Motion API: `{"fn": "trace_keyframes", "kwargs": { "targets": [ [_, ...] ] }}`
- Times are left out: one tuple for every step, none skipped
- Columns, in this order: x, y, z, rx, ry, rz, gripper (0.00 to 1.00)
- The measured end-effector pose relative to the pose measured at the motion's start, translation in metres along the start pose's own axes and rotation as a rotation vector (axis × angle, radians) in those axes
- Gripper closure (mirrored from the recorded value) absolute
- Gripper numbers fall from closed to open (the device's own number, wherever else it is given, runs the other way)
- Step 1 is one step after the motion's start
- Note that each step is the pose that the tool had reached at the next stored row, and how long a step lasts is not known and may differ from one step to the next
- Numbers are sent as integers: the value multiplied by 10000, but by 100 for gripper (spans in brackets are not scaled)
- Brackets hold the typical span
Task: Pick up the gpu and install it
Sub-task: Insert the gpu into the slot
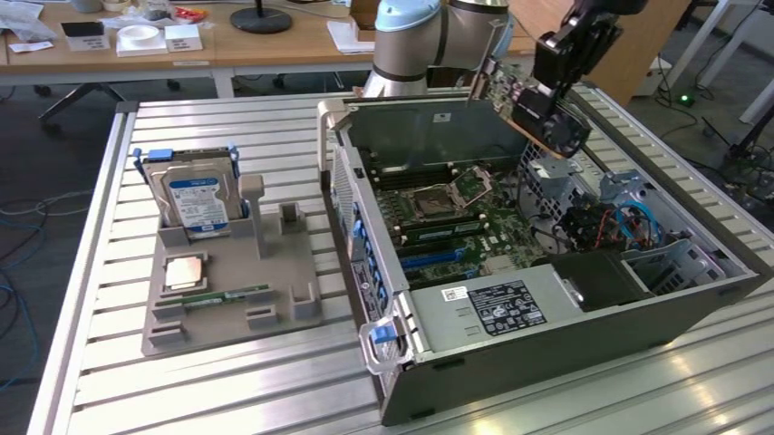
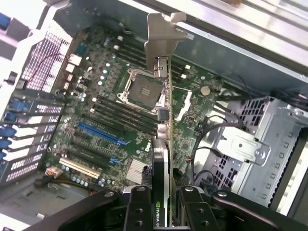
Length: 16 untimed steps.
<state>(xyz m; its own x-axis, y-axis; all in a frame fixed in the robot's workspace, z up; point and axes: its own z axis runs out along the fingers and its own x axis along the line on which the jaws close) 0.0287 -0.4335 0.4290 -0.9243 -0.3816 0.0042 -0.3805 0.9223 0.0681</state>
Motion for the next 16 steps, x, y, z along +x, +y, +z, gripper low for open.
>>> {"fn": "trace_keyframes", "kwargs": {
  "targets": [
    [0,0,1,1,10,-146,74],
    [0,0,2,1,20,-295,74],
    [0,0,2,2,30,-441,74],
    [0,0,3,3,40,-583,74],
    [0,0,4,3,49,-726,74],
    [0,0,4,4,60,-868,74],
    [0,0,4,5,69,-1010,74],
    [0,0,5,5,79,-1150,74],
    [0,0,5,5,88,-1288,74],
    [0,0,5,7,97,-1425,74],
    [0,0,6,7,107,-1569,74],
    [0,0,6,7,116,-1706,74],
    [0,-1,7,8,126,-1844,74],
    [0,0,7,9,135,-1979,74],
    [0,-1,8,9,143,-2106,74],
    [0,-1,8,10,151,-2215,74]
  ]
}}
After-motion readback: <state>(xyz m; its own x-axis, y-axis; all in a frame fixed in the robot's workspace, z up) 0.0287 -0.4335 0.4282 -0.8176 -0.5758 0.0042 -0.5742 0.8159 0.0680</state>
